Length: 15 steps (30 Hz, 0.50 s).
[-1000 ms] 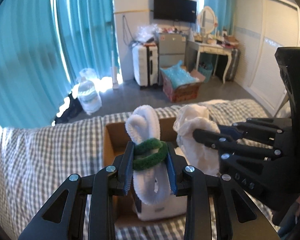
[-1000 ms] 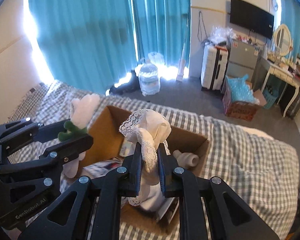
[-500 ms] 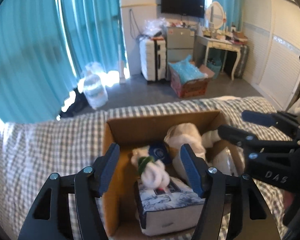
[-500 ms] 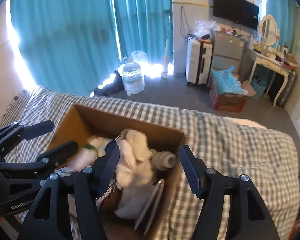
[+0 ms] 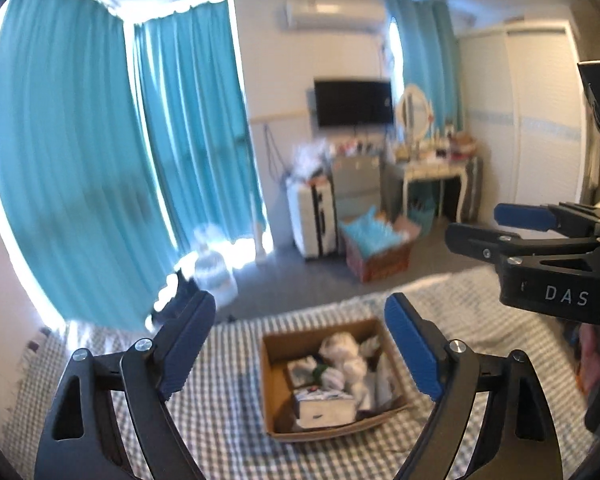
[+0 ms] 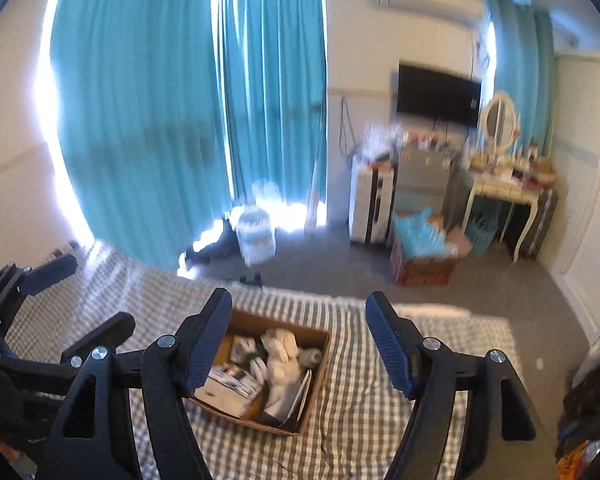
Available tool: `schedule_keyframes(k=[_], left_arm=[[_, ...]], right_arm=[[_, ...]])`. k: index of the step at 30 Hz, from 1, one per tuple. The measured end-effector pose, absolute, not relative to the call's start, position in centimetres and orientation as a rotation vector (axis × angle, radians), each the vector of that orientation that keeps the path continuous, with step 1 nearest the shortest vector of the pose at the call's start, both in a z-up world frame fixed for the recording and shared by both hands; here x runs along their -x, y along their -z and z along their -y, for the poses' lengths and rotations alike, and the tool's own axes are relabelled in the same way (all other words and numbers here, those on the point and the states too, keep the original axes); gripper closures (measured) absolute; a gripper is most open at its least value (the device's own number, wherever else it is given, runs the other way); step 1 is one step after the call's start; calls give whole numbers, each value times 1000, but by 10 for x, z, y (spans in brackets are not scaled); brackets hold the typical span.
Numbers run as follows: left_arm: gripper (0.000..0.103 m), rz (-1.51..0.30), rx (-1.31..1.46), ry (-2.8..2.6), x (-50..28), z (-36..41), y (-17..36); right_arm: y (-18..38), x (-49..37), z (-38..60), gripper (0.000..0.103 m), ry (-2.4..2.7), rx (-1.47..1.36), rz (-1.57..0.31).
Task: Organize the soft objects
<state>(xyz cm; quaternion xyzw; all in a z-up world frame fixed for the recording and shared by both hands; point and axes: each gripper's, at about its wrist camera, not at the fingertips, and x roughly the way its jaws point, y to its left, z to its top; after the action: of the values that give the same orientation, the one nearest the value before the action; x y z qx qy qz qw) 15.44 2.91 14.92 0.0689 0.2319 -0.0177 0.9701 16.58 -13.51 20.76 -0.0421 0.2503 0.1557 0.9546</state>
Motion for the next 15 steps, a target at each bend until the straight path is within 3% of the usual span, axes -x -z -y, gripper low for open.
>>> schedule_keyframes(k=[3,7,15], left_arm=[[0,-393,-119,45,-116,-34,-185],[0,-261,-130,21,-60,-42,-217],[0,-154,-143,21,12,-62,-224]], right_arm=[[-245,-126,134,19,-322,72,-437],[-280,-63,135,0,-306,46,-326],[-277,22,134,0,-300,10,-214]])
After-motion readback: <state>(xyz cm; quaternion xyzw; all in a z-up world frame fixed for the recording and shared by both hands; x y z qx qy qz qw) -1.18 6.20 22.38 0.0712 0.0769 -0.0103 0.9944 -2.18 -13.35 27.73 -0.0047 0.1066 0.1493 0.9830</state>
